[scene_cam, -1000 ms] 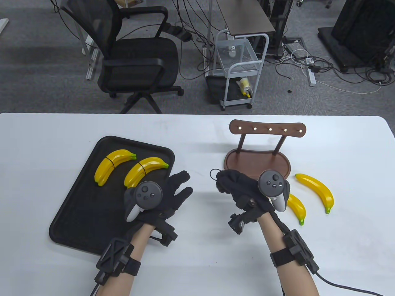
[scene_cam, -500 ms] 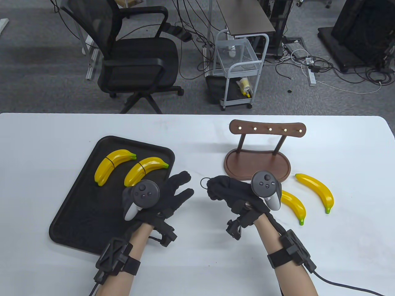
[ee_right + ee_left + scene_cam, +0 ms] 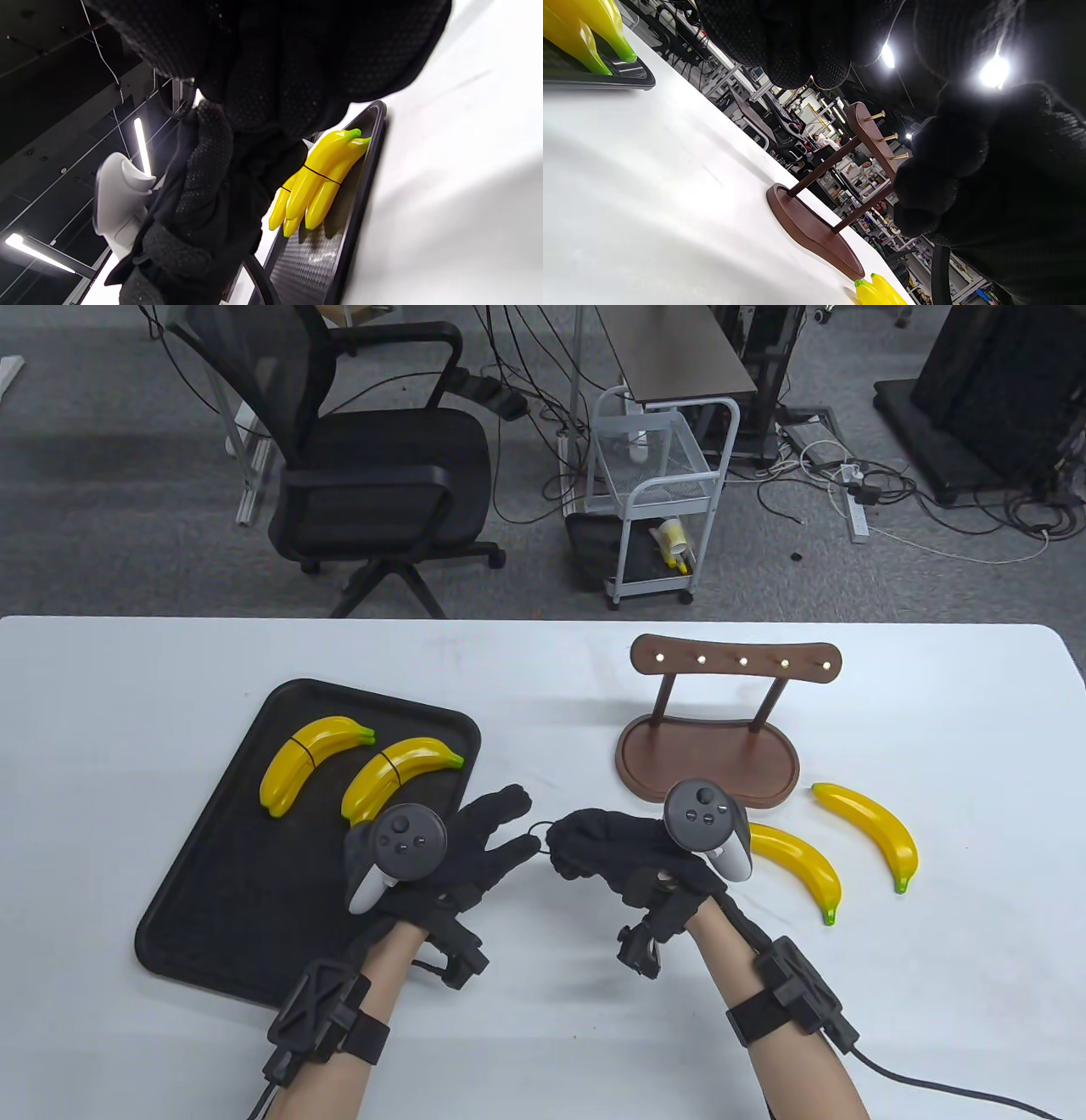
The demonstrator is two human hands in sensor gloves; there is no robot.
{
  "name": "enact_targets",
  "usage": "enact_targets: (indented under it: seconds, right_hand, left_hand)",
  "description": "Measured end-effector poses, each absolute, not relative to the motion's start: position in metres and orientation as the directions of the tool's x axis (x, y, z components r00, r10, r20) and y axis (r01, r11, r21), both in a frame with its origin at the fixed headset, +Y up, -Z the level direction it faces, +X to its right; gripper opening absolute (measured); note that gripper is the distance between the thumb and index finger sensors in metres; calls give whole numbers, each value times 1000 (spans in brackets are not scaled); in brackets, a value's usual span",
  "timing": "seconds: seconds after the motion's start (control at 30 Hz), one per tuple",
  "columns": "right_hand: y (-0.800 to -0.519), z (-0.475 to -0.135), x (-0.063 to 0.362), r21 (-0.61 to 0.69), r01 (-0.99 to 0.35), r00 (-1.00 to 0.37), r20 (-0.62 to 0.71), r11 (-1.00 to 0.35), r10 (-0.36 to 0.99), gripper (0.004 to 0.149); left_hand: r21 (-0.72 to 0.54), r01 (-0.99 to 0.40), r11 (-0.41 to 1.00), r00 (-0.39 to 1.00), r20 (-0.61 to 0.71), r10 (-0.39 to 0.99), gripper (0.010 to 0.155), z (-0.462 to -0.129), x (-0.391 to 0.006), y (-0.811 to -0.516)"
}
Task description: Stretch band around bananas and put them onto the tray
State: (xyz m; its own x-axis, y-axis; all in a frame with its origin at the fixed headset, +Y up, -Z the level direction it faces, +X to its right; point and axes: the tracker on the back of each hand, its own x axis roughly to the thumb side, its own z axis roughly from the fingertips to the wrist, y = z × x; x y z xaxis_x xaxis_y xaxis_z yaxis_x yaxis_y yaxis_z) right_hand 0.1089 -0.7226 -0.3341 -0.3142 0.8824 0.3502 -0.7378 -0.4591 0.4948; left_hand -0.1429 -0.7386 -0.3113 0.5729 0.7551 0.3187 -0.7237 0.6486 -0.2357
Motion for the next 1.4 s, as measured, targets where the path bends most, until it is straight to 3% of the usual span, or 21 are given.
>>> enact_targets:
  seconds: [0.87, 1.07, 1.4]
  right_hand:
    - [-739, -333, 93, 605, -636, -358, 319, -479, 878, 38]
    - [-736, -330, 90, 548, -648, -398, 349, -529, 849, 38]
    - [-723, -329, 95, 326, -669, -531, 419, -668, 737, 36]
  left_hand:
    - [-320, -656, 684, 559, 404, 724, 78, -309, -130, -739]
    - [-322, -658, 681, 547, 418, 725, 78, -307, -126, -737]
    - [-316, -720, 618, 494, 392, 776, 77, -309, -133, -734]
